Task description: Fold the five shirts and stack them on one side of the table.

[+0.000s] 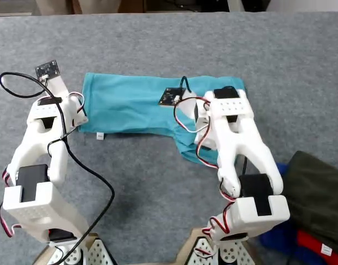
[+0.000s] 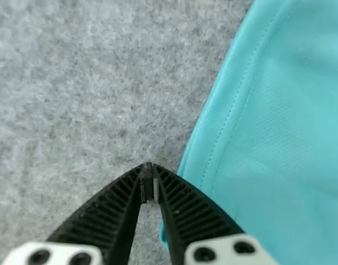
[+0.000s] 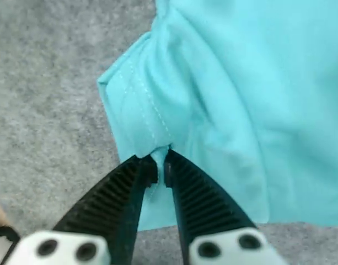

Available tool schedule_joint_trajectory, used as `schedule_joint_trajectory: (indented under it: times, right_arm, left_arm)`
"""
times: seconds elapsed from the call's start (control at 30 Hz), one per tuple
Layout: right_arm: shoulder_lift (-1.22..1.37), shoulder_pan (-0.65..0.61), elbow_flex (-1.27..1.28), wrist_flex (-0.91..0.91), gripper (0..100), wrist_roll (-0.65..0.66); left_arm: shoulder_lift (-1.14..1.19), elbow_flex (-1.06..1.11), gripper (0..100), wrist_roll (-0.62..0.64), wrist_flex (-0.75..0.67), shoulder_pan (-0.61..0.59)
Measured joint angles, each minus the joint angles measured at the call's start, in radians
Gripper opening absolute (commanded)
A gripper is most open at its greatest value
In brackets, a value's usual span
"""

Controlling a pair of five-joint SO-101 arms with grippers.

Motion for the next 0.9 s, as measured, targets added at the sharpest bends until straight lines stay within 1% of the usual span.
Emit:
schedule_joint_trajectory:
  times: [0.07,0.2,0.27,0.5,0.63,0.9]
  right_arm:
    - [0.000,0.000,0.006,0.006,1.3,0.000]
    - [0.000,-0.002,0.054,0.008,12.2,0.000]
    - [0.000,-0.003,0.074,0.009,15.8,0.000]
    - [0.000,-0.051,0.138,0.006,16.1,0.000]
    - [-0.002,-0.089,0.199,-0.038,16.3,0.000]
    - [-0.008,-0.094,0.230,-0.086,16.4,-0.005]
  left_arm:
    - [0.000,0.000,2,0.000,0.000,0.000]
    - [0.000,0.000,2,0.000,0.000,0.000]
    - [0.000,0.000,2,0.000,0.000,0.000]
    - [0.000,0.000,2,0.000,0.000,0.000]
    - [0.000,0.000,2,0.000,0.000,0.000]
    - [0.000,0.000,2,0.000,0.000,0.000]
